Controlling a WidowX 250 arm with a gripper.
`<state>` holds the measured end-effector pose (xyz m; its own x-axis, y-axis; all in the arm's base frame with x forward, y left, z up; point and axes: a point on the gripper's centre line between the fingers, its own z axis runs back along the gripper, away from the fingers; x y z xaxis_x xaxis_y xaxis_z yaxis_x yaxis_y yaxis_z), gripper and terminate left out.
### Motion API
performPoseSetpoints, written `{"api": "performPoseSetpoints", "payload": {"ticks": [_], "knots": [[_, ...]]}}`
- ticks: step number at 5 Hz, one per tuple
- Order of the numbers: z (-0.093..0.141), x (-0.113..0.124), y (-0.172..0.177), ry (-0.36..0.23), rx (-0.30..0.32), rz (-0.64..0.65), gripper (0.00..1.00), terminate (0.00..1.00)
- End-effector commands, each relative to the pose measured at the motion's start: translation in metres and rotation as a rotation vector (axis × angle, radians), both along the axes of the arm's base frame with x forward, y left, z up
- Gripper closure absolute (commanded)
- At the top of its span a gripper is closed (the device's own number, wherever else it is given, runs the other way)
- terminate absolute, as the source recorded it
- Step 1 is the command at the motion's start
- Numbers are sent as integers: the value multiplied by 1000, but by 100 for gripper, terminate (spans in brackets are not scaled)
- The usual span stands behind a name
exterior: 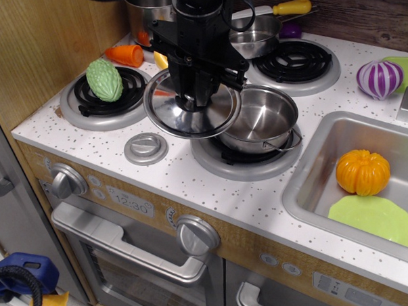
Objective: Put lid on pot or pan
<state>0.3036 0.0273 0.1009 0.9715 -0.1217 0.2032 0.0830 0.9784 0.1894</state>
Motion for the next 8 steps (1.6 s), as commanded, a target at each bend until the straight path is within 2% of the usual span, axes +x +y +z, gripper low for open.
{"api": "performPoseSetpoints", "payload": {"ticks": [1,2,4,5,7,8], "knots": [[6,11,-1,-49,-69,-129,100,0],[12,21,-4,-63,-39,-180,100,0],[-15,34,-25,-125,-46,-166,100,0],[-20,39,-31,-123,-41,-163,100,0],[-29,57,-33,-155,-71,-219,100,0],[-26,62,-24,-163,-73,-283,0,100]]}}
